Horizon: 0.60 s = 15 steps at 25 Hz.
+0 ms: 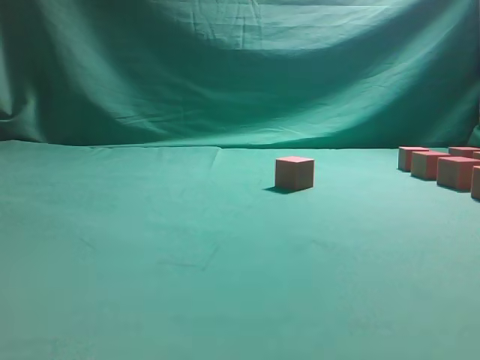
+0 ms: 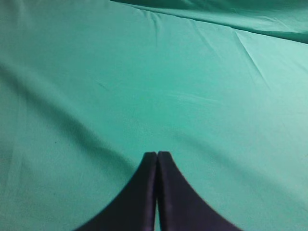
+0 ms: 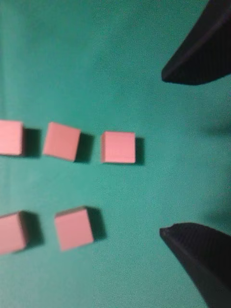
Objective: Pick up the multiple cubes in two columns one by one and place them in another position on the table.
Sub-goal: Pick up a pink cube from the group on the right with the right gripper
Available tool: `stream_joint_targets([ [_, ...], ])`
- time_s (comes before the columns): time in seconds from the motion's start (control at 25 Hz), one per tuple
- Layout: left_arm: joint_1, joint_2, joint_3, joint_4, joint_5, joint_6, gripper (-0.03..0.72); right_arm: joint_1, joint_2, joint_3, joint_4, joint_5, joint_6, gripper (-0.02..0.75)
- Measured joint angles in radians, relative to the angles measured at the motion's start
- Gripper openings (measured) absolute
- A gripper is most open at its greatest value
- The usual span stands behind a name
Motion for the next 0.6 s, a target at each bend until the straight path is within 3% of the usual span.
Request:
stream_joint_targets([
  [0.32,0.000,0.000,0.000,0.000,0.000,0.000,0.000,-0.033,-0.001,0.282,0.003,-0.374,0.000,0.596],
  [0.6,0.000,0.000,0.000,0.000,0.000,0.000,0.000,-0.035,0.019,0.309,-0.033,-0.509,0.000,0.543],
])
